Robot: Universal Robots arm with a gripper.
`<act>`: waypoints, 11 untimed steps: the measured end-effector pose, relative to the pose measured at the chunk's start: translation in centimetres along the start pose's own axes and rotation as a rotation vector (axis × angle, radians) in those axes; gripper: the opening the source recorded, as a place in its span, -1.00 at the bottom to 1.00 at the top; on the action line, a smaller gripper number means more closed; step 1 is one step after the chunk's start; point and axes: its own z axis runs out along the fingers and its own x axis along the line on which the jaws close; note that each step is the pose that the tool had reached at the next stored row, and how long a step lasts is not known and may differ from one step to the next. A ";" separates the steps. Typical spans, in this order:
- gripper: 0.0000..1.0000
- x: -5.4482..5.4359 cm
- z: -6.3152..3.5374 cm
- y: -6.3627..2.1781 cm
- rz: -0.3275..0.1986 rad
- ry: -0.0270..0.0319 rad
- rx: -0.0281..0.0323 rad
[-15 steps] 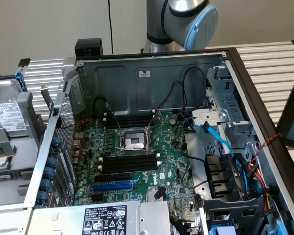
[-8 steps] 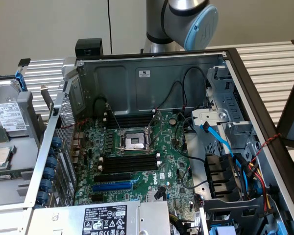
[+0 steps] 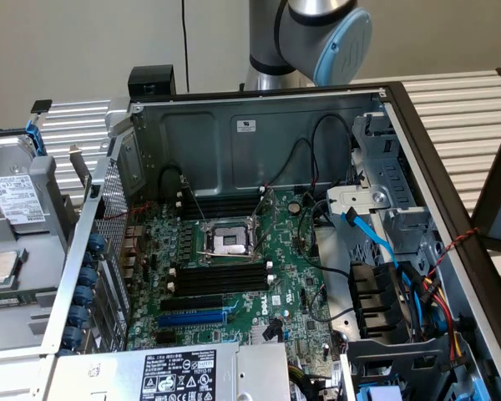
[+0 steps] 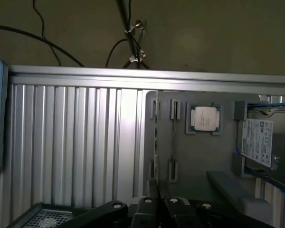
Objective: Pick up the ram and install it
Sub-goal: 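Pick up the ram and move it above insertion slot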
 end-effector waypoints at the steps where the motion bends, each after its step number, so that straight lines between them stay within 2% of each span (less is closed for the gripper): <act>1: -0.75 0.0 -0.44 -0.01 0.000 0.0000 0.0000; 3: -0.75 0.0 -0.86 -0.03 0.000 0.0000 -0.0003; 7: -0.75 0.0 -0.86 -0.11 0.000 0.0000 -0.0004; 11: -0.75 0.2 -0.85 -1.85 0.000 0.0001 -0.0004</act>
